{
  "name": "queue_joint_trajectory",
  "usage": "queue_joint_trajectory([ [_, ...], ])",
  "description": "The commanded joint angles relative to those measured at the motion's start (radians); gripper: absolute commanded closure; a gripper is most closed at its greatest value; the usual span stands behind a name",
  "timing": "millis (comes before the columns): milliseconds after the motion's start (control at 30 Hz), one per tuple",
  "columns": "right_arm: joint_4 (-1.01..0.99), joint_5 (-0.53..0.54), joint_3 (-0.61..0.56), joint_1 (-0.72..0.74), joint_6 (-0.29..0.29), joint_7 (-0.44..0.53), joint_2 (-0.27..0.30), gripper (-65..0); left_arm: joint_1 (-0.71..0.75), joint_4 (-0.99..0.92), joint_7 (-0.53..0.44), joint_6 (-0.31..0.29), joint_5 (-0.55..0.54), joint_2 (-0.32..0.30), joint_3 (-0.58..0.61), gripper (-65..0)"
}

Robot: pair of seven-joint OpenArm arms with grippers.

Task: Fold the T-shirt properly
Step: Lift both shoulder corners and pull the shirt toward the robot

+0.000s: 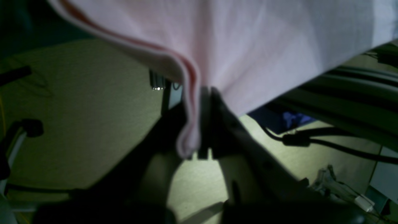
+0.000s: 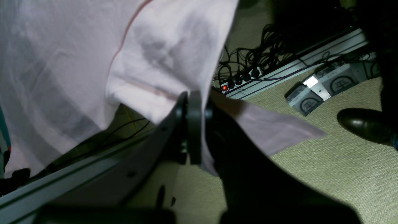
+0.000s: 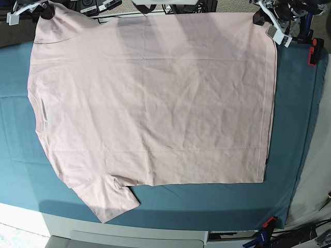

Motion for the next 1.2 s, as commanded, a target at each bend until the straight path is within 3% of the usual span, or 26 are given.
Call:
queue_joint_trajectory([
  [0,0.01,0.014,0.017,-0.019,0.005,0.007,0.015,0.0,0.011,0.015,-0.001,-0.004,-0.007,-0.011,-0.005,0.0],
  [300,0.035,0.101,0.017,0.017,0.01,0.008,0.015,0.0,-0.03,0.028,-0.023,-0.004,-0.007,-0.013,-0.005,0.0],
  [433,0.108,0.099,0.017,0.079,0.055,0.007,0.014,0.0,-0.03,0.072,-0.027,-0.005,-0.006,-0.017,-0.005,0.0],
  [733,0.172,-0.1,0.014,0.301,0.055,0.074,0.014,0.0,-0.098,0.093,-0.076,-0.019,0.026,-0.016,-0.005,0.0],
  [1000,0.171,-0.21,0.014,0.44,0.055,0.124,0.011,0.0,-0.216,0.093,-0.092,-0.019,0.049,-0.016,-0.005,0.0],
  [1167,0.17,-0.288,-0.061,0.518,0.054,0.144,0.008,0.0,-0.326,0.057,-0.118,-0.019,0.063,-0.01,-0.002,0.0],
])
